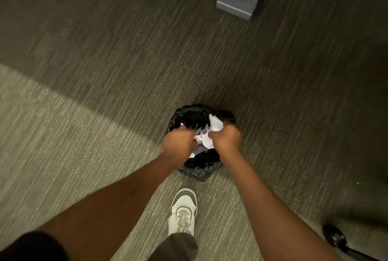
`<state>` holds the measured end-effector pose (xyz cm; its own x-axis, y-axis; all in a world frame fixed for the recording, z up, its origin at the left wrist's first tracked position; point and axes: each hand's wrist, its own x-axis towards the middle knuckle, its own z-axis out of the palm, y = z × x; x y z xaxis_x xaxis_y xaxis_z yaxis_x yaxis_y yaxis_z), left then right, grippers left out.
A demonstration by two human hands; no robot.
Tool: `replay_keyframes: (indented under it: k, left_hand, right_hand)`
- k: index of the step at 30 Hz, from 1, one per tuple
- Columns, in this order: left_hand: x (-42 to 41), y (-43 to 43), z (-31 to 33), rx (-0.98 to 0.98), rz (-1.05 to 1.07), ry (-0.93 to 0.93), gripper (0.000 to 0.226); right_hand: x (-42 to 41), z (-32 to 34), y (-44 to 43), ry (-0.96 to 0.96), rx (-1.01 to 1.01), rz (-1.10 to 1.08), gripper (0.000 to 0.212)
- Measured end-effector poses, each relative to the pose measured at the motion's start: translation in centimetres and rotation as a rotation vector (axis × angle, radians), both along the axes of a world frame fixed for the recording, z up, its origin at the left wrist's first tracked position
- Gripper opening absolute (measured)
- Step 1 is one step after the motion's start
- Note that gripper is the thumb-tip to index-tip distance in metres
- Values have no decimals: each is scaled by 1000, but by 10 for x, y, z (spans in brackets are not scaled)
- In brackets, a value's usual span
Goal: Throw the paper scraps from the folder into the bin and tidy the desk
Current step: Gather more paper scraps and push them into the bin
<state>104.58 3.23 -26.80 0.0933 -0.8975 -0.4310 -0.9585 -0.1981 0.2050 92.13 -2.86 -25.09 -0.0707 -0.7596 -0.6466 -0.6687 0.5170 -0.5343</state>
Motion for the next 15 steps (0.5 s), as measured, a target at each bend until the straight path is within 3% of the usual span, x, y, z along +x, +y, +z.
replay_keyframes:
  k: [3, 6, 8, 11, 15]
  left_hand:
    - [-1, -8, -20, 105, 114, 59, 28]
    - [-2, -15, -35, 172, 228, 148, 28]
    - [-2, -18, -42, 194, 254, 155, 26]
    - [1, -19, -51, 220, 174, 145, 28]
    - [5, -17, -56, 247, 112, 134, 34]
  right_hand:
    - [-4, -28, 0, -277, 300, -337, 19]
    - [-13, -49, 2, -429, 409, -462, 23]
    - [-13, -57, 4, -452, 443, -469, 27]
    - [-1, -61, 2, -421, 556, -554, 50]
    - [2, -62, 2, -407, 641, -586, 48]
